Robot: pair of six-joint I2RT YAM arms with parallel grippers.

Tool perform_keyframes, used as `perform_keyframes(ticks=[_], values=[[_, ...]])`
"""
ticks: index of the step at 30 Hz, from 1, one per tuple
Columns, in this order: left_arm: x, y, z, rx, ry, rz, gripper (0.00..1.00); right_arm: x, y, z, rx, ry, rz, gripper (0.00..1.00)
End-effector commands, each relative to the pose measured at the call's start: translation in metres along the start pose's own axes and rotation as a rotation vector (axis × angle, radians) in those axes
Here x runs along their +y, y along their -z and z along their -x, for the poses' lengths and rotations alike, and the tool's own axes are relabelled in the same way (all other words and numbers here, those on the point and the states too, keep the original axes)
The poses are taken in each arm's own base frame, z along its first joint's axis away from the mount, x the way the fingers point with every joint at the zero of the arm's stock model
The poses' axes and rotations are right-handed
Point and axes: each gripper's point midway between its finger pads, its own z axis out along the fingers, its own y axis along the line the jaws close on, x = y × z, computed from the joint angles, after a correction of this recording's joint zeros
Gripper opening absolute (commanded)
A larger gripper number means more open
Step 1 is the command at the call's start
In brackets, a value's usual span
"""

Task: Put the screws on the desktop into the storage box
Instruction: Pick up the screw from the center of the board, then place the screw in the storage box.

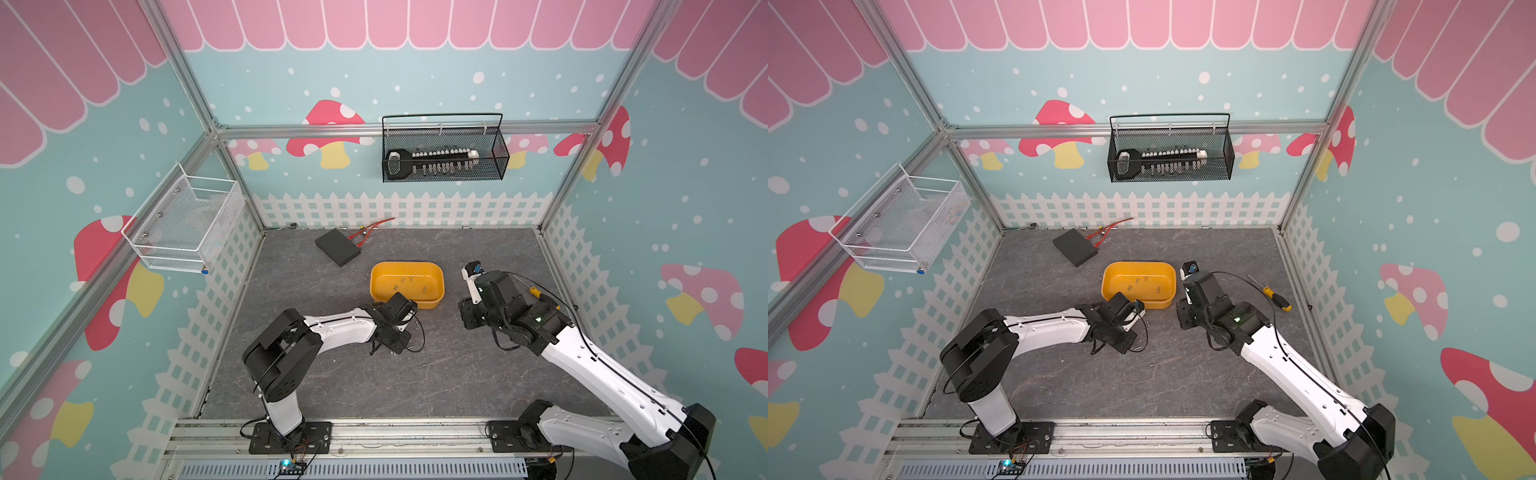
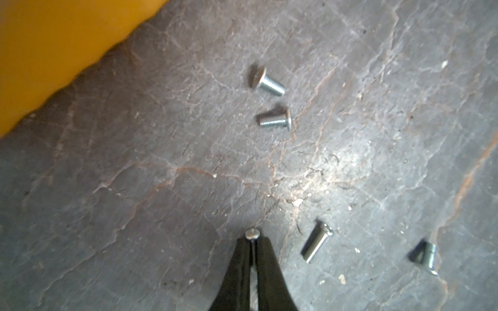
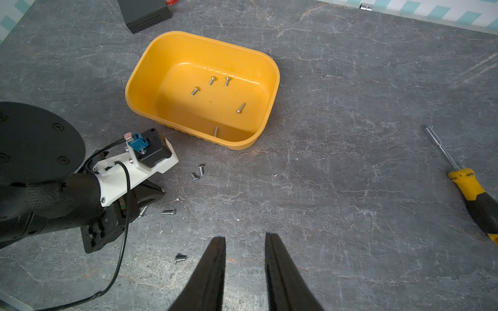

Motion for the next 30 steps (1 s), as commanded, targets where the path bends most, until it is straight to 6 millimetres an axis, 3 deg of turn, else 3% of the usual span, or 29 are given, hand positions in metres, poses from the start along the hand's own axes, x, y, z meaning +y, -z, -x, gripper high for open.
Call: perform_keyframes(ticks=[1,11,16,21,25,30], values=[[-0.002,0.001,-0.007,0.027,0.002,0.005,0.06,-0.003,0.002,0.001,-0.017,0.003,-0.012,0.31],[-0.003,0.042,0.030,-0.086,0.032,0.032,0.00,-0.003,0.005,0.006,-0.031,0.003,-0.009,0.31],[-0.007,0.065,0.073,-0.163,0.030,0.035,0.00,-0.002,0.006,0.008,-0.035,0.000,-0.006,0.31],[0.000,0.092,0.133,-0.262,0.045,0.064,0.00,-0.003,0.010,0.010,-0.049,0.003,-0.005,0.31],[0.015,0.096,0.172,-0.297,0.061,0.080,0.00,-0.002,0.012,0.014,-0.058,0.006,-0.003,0.31],[0.032,0.073,0.203,-0.275,0.078,0.087,0.00,-0.003,0.014,0.017,-0.066,0.011,-0.005,0.31]])
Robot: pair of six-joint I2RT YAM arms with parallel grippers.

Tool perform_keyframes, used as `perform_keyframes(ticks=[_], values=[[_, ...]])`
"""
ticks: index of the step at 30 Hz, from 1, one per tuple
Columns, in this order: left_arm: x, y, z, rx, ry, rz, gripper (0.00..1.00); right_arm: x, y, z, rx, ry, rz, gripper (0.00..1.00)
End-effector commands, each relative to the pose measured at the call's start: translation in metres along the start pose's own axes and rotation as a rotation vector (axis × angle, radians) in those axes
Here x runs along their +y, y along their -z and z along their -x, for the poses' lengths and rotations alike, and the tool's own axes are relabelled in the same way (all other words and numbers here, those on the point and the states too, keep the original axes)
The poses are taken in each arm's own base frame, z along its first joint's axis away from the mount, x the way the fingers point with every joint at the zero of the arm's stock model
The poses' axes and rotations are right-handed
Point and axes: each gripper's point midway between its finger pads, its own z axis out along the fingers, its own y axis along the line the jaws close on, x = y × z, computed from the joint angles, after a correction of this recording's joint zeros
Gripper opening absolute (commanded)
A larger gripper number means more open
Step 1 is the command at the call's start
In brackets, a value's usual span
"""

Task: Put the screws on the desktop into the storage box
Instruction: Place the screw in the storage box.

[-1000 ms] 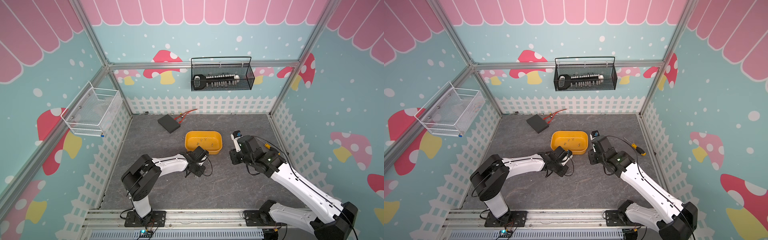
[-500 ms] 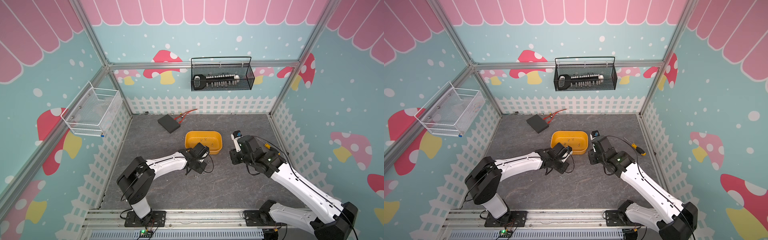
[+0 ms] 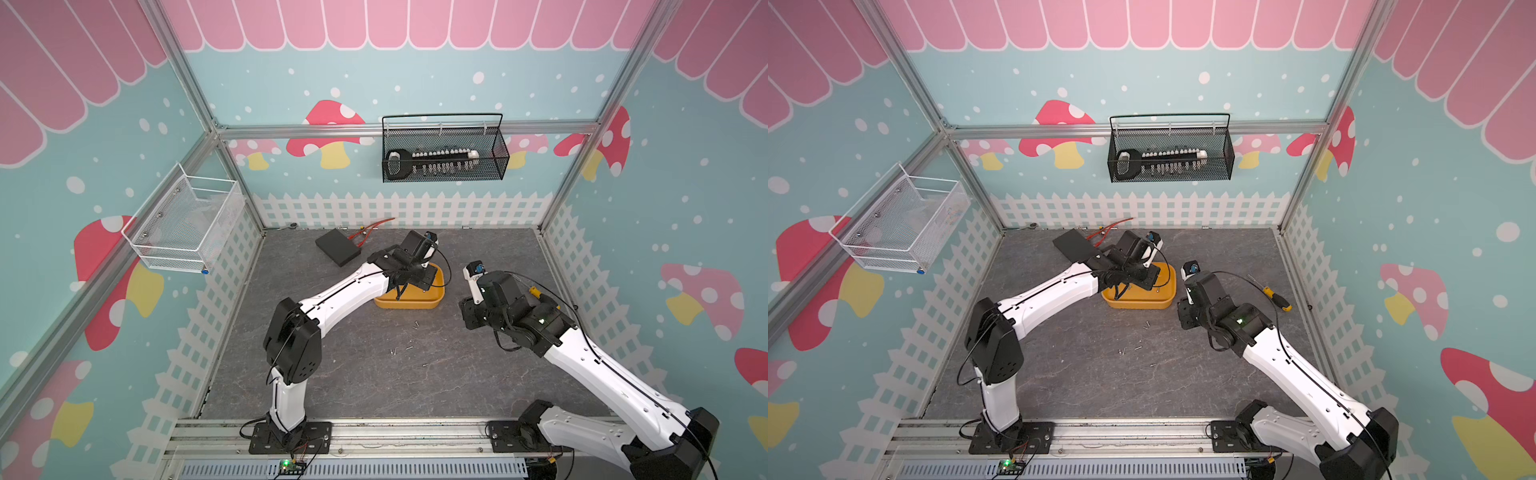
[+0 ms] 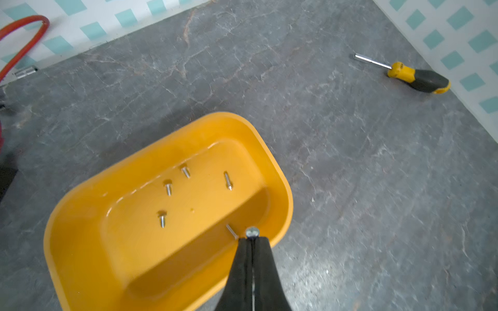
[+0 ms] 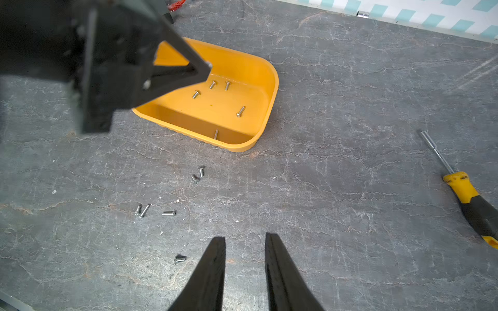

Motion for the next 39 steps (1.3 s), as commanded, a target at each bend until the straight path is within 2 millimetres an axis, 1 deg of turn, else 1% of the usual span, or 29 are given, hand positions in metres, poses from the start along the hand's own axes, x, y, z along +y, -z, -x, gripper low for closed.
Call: perform_keyframes(ticks=[1,5,9,13,16,19,28,37,39], values=[[0.014,-0.027,-0.014,0.097,-0.004,0.027,0.00,-0.002,0.009,0.014,-0.048,0.004,-0.008,0.31],[0.022,-0.053,-0.012,0.123,0.011,0.034,0.00,-0.003,0.010,0.016,-0.053,0.008,-0.009,0.32],[0.026,-0.080,-0.021,0.170,0.013,0.034,0.00,-0.004,0.009,0.019,-0.056,0.015,-0.010,0.32],[0.028,-0.099,-0.031,0.203,0.018,0.030,0.00,-0.005,0.009,0.020,-0.058,0.018,-0.014,0.32],[0.030,-0.109,-0.039,0.224,0.023,0.033,0.00,-0.005,0.008,0.019,-0.056,0.019,-0.014,0.32],[0.033,-0.116,-0.046,0.240,0.026,0.035,0.00,-0.006,0.007,0.019,-0.056,0.017,-0.013,0.32],[0.032,-0.131,-0.064,0.285,0.025,0.023,0.00,-0.005,0.005,0.018,-0.052,0.016,-0.007,0.32],[0.033,-0.137,-0.070,0.297,0.029,0.034,0.00,-0.006,0.005,0.016,-0.052,0.015,-0.007,0.32],[0.033,-0.137,-0.070,0.297,0.026,0.034,0.01,-0.006,0.004,0.015,-0.049,0.015,-0.008,0.32]])
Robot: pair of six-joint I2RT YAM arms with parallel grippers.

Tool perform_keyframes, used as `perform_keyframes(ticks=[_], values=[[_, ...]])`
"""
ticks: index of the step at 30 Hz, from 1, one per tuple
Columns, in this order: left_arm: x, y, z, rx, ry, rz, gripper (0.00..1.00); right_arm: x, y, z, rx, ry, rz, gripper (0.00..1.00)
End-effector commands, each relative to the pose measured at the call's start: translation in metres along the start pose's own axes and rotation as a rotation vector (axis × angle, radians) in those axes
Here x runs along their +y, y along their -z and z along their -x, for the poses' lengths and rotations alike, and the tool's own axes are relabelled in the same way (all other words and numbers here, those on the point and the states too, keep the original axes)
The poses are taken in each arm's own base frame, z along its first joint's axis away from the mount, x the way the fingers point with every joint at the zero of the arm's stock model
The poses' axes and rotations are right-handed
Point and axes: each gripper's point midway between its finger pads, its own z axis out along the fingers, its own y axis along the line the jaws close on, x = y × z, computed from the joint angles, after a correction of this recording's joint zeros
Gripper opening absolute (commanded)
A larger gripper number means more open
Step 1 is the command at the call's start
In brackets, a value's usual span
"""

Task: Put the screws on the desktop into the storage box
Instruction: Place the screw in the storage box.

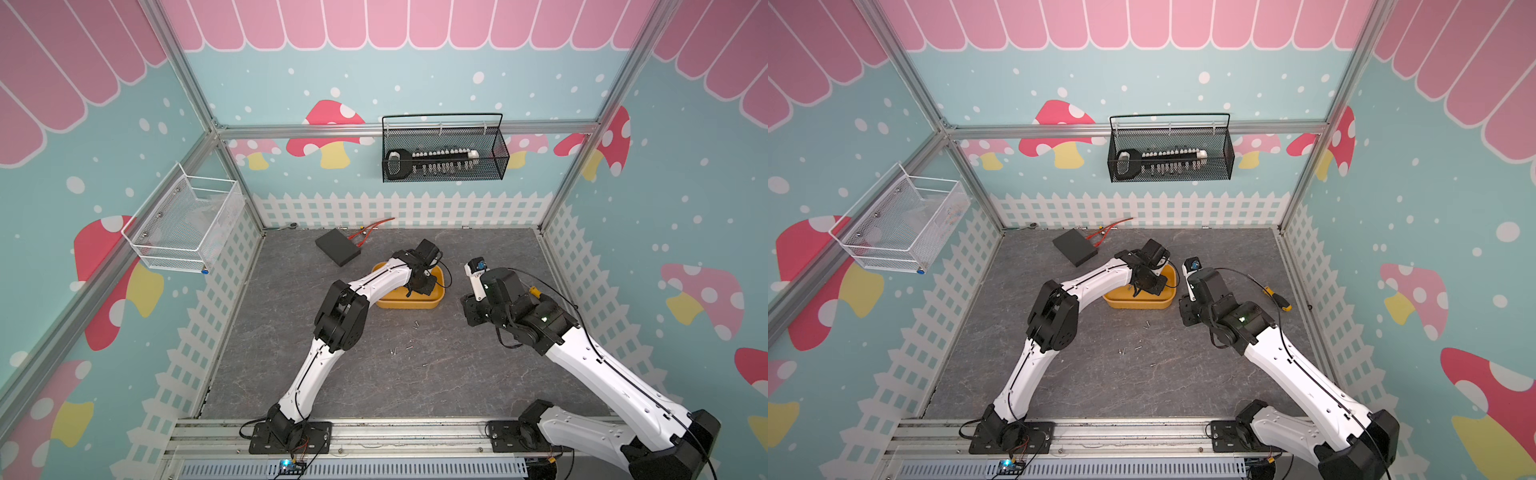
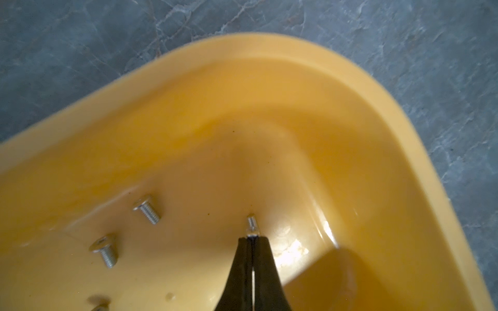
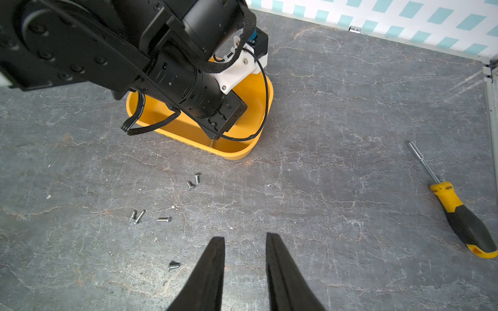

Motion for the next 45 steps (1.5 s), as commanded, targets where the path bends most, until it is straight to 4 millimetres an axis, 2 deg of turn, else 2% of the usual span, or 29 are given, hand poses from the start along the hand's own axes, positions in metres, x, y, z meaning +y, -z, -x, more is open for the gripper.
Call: perform_keyframes(ticks=[1,7,12,14,18,21,24,28,32,34,37,38,41,45], values=[[0.002,-0.008,-0.002,0.014,-0.008,0.003,0.02,-0.001,0.002,0.005,-0.024,-0.003,0.002,0.32],[0.002,-0.006,0.000,0.008,-0.012,0.006,0.08,-0.002,0.003,0.005,-0.025,-0.004,0.001,0.33],[0.001,0.002,0.007,-0.014,-0.015,0.011,0.17,-0.002,0.003,0.005,-0.026,-0.006,0.002,0.33],[0.002,0.004,0.008,-0.017,-0.017,0.016,0.24,-0.002,0.004,0.005,-0.028,-0.006,0.002,0.33],[0.003,0.009,0.012,-0.031,-0.016,0.022,0.26,-0.002,0.005,0.006,-0.034,-0.010,0.002,0.33],[0.003,0.022,0.021,-0.062,-0.016,0.030,0.28,-0.002,0.007,0.008,-0.040,-0.011,0.004,0.33],[0.005,0.048,0.037,-0.120,-0.024,0.052,0.29,-0.002,0.012,0.013,-0.054,-0.016,0.009,0.33],[0.012,0.095,0.062,-0.216,-0.014,0.077,0.31,0.000,0.017,0.016,-0.060,-0.022,0.024,0.33],[0.024,0.148,0.076,-0.298,0.008,0.106,0.32,0.004,0.021,0.018,-0.058,-0.034,0.048,0.34],[0.030,0.175,0.076,-0.333,0.024,0.123,0.34,0.008,0.020,0.015,-0.044,-0.035,0.073,0.34],[0.035,0.215,0.068,-0.378,0.044,0.135,0.39,0.018,0.012,0.003,0.016,-0.031,0.121,0.35],[0.042,0.229,0.062,-0.393,0.057,0.169,0.40,0.023,0.007,-0.003,0.044,-0.029,0.144,0.35],[0.047,0.259,0.040,-0.434,0.081,0.174,0.41,0.030,-0.005,-0.022,0.102,-0.037,0.180,0.35],[0.053,0.278,-0.002,-0.452,0.115,0.178,0.43,0.035,-0.011,-0.041,0.131,-0.063,0.209,0.36]])
